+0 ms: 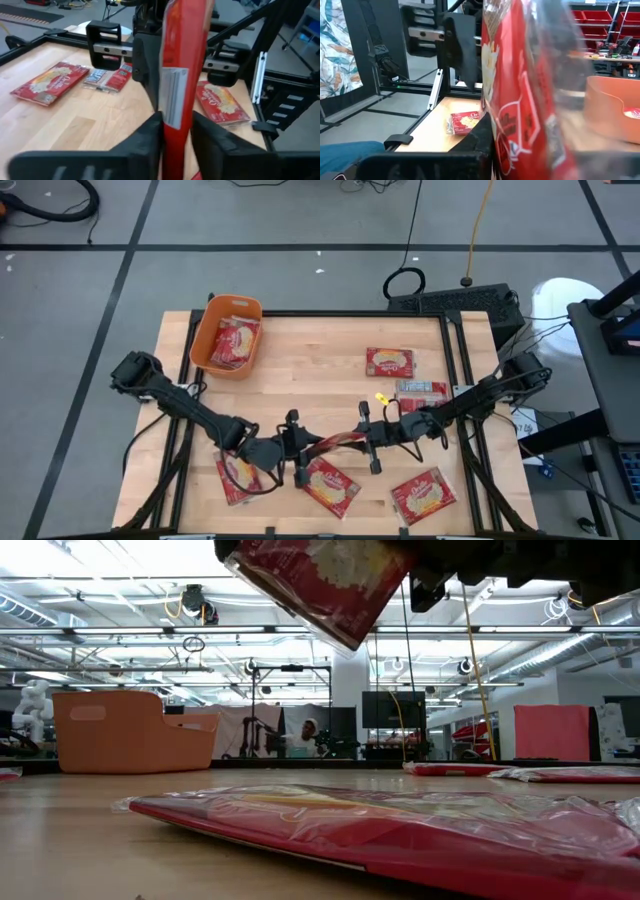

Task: Sort popcorn bags into baskets
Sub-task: Put the red popcorn bag into the orange bin

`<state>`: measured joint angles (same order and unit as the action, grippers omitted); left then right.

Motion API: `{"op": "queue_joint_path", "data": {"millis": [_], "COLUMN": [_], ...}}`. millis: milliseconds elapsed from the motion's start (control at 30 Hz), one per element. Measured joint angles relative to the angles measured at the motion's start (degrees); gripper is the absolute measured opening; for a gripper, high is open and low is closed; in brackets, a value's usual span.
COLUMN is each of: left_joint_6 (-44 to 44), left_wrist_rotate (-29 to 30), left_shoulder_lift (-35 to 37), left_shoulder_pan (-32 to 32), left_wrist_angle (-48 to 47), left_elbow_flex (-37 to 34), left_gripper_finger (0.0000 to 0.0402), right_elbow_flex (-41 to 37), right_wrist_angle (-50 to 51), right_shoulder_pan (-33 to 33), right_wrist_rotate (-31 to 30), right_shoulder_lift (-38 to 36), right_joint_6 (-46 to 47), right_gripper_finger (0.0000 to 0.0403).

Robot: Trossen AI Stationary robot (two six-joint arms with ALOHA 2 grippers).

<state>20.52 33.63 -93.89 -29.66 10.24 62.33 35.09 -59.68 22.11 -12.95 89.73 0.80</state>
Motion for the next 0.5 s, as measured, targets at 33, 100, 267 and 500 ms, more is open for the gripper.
{"op": "queue_joint_path", "data": {"millis": [33,100,267,500], "left_joint_6": [-0.3,-0.9,0.1,2.7], "left_wrist_rotate": [0.0,0.0,0.0,-6.1], "left_shoulder_lift": [0.0,0.0,0.9,1.3], "left_shoulder_pan": [-0.1,-0.4,0.6,4.8], "left_wrist_angle": [0.4,1.4,1.9,-0.9], "left_elbow_flex": [0.0,0.0,0.0,0.0], "left_gripper_finger": [0.0121,0.0154,0.0225,0.0243], "right_elbow_flex": [0.0,0.0,0.0,-0.1], "right_wrist_angle": [0.1,0.3,2.0,4.9], "right_shoulder_pan": [0.0,0.0,-0.8,-2.5], "right_wrist_rotate": [0.0,-0.1,-0.2,-0.2], "right_shoulder_lift": [0.0,0.0,0.0,0.0], "right_joint_6": [0.0,0.0,3.2,7.5], "right_gripper_finger": [0.0024,0.0018,0.0007,0.0015]}}
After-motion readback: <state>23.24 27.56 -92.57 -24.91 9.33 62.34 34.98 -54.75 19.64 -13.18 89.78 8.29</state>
